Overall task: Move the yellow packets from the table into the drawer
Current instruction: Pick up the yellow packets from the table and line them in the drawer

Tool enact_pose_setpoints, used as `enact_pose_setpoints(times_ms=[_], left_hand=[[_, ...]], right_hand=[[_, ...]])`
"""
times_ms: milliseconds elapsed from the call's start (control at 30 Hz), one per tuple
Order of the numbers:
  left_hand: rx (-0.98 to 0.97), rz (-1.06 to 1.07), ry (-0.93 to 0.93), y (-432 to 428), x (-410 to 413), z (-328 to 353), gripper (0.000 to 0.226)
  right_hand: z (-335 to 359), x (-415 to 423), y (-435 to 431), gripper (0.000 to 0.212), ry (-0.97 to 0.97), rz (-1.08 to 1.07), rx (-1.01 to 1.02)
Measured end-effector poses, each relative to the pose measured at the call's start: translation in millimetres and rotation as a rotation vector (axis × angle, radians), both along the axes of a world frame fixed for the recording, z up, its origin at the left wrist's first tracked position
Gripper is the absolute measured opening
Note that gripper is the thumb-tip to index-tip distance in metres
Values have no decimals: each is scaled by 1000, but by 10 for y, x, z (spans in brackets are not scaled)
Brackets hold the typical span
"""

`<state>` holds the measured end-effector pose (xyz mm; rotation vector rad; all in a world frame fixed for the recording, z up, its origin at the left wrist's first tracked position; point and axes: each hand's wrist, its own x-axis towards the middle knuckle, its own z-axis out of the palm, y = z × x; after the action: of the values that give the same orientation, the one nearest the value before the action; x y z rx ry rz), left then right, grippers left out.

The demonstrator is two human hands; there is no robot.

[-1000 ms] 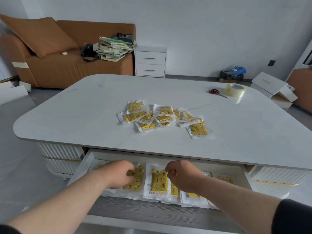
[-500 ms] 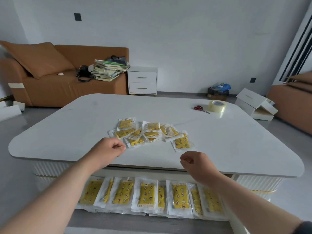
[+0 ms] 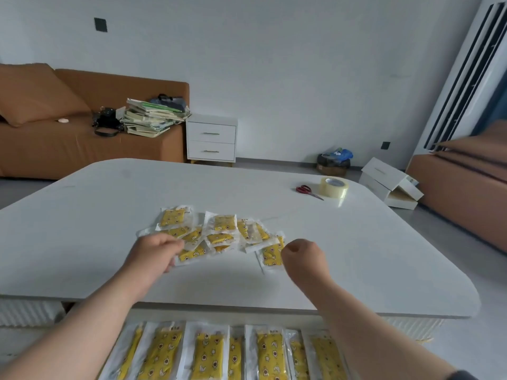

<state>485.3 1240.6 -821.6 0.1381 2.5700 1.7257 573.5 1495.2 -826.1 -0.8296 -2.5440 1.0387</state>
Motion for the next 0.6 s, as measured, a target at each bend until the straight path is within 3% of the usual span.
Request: enact_pose_setpoints(times_ms=[67, 167, 433, 600], left_hand=[[99, 119, 4, 9, -213, 9, 9], [100, 140, 19, 90, -413, -6, 11], [-105, 77, 162, 370, -630, -134, 13], [-336, 4, 193, 358, -756, -280, 9]], right_hand=[[-1, -204, 51, 15, -53, -76, -72], [-76, -423, 93, 9, -212, -92, -68], [-295, -761, 166, 46, -403, -81, 273], [-221, -801, 247, 49, -555, -24, 356]])
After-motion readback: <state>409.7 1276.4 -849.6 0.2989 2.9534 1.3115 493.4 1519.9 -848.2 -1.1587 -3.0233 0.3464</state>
